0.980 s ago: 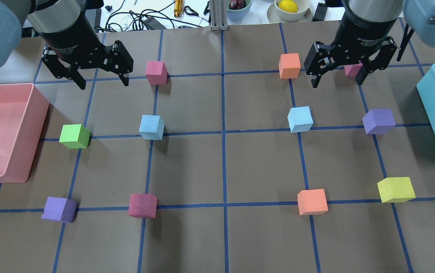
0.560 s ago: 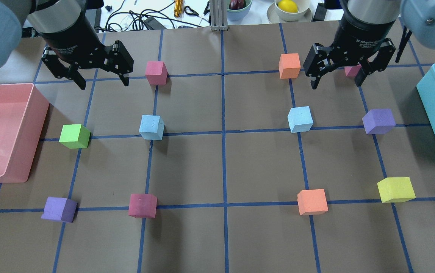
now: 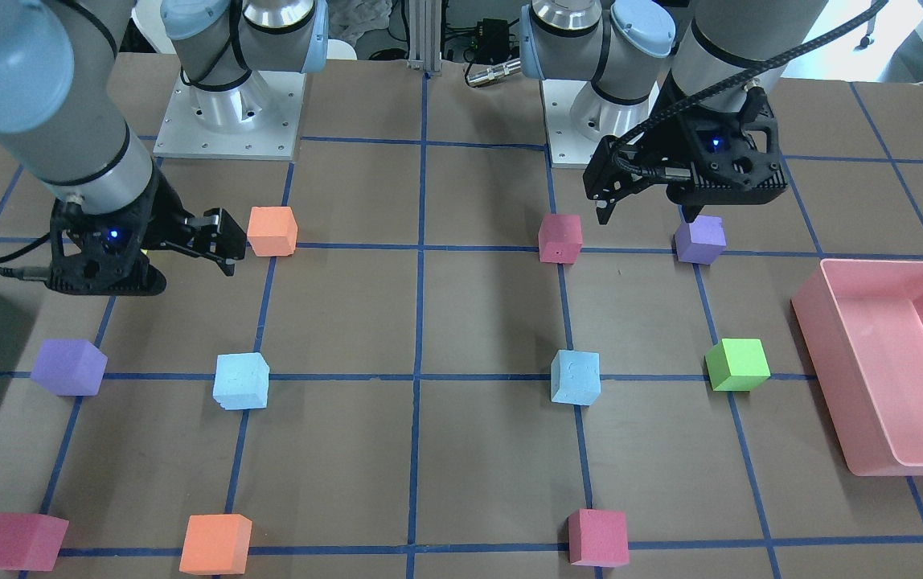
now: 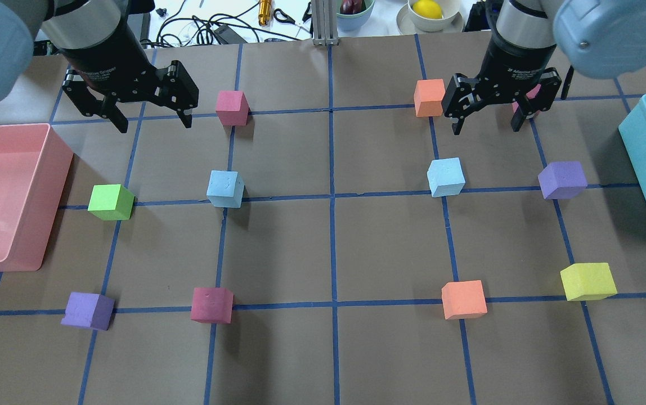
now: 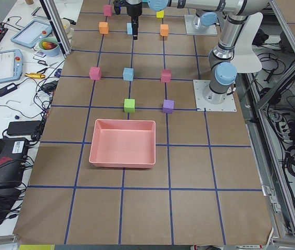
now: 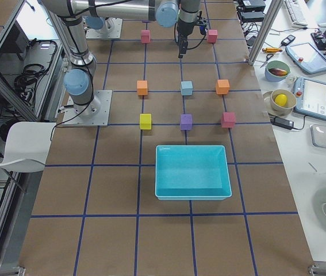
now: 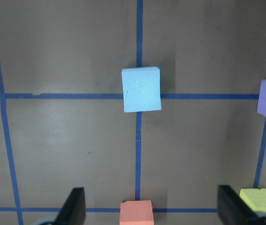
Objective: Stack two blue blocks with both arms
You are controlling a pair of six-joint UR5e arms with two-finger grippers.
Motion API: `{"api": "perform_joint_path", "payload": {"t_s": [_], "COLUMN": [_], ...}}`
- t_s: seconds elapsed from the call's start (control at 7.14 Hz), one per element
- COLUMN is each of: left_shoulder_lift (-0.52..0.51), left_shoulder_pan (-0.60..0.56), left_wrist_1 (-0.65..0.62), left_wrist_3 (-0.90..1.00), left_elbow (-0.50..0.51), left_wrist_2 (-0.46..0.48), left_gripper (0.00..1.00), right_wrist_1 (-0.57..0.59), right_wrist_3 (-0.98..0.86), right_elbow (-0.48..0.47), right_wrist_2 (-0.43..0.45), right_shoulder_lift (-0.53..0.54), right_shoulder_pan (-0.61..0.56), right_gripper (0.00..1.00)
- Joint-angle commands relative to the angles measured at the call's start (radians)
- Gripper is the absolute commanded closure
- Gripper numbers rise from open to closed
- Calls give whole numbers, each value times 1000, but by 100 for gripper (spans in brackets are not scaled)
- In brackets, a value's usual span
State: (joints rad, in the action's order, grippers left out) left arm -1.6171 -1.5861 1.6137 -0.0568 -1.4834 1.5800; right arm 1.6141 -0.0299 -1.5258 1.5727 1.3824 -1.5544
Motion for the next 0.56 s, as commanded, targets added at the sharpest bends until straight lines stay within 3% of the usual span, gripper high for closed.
{"api": "perform_joint_path", "payload": {"t_s": [0.0,0.42], "left_shoulder_lift": [-1,-1], "left_shoulder_pan": [0,0], "left_wrist_1": [-2,-2], "left_wrist_3": [0,0], "left_elbow": [0,0], "left_wrist_2": [0,0], "left_gripper": [0,0], "right_wrist_1": [172,433], "right_wrist_3": [-1,-10], "right_elbow": [-42,-173], "right_wrist_2": [1,12], "right_shoulder_lift": [-106,-192], "right_shoulder_pan": [-1,-1], "right_gripper": [0,0]}}
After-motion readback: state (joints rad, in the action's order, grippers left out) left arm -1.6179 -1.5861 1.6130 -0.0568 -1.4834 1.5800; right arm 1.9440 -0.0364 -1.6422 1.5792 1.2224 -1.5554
